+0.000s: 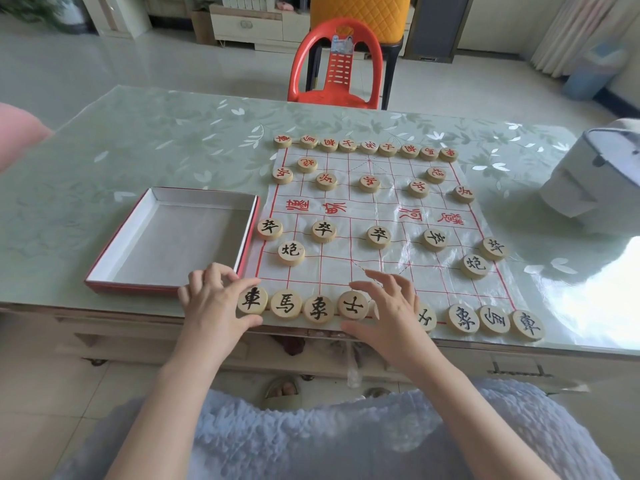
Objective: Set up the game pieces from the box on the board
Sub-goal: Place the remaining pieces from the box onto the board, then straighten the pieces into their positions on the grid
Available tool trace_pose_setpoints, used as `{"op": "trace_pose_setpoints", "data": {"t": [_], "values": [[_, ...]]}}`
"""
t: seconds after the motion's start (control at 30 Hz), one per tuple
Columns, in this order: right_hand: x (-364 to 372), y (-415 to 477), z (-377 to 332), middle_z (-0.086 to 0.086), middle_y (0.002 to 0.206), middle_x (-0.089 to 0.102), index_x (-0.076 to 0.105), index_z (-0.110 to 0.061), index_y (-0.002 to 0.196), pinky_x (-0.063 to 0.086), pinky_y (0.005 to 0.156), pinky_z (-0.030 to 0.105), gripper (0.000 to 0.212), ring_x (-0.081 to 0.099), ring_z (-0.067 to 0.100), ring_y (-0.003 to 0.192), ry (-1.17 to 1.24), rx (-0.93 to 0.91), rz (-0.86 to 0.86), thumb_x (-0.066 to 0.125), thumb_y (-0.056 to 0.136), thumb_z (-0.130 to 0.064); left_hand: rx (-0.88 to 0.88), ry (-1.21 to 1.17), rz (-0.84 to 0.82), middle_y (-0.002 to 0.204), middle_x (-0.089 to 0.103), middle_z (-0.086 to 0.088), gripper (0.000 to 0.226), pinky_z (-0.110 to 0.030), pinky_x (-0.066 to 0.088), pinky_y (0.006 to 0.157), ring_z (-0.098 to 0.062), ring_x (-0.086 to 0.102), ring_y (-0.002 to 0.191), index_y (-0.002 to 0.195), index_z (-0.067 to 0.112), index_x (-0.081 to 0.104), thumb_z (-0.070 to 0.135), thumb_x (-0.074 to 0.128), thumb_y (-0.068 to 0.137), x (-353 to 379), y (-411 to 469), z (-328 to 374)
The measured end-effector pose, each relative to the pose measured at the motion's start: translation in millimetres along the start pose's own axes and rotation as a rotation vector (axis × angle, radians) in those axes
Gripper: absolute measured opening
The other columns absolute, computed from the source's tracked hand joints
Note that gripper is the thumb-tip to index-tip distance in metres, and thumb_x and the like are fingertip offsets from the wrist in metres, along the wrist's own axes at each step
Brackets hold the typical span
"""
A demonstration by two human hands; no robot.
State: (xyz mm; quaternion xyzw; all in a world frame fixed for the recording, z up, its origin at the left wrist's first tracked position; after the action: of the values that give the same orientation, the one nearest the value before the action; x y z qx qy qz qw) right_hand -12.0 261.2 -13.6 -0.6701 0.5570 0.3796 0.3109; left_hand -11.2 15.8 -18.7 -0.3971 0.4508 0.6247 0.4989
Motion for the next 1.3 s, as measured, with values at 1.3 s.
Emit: {"op": "trace_pose_setpoints", "data": {"t": [1.3], "values": [[-48.8,-19.1,73.2,-0.011,0.118,0.055,0.050,-0.030,0.125,0.010,0.077,0.026,0.051,0.033,0.015,0.113,-0.251,0.056,0.006,0.066,0.078,-0.041,0.331,-0.113,-0.234,0.127,0.049,0.016,0.055,-0.031,0.015,0.094,-0.012,0.028,0.125,0.131,0.035,0.044,0.042,0.063,0.080,33.6,-0.1,110.6]]}}
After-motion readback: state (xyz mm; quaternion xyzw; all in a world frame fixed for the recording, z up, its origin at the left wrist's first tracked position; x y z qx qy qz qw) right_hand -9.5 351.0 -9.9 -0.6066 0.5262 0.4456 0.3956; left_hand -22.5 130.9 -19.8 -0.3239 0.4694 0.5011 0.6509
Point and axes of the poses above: each hand's wrist, its own y-axis towards the middle knuckle, its own x-axis out of the palm, z = x × y, the point moved 1 cm from there along y, towards the middle knuckle
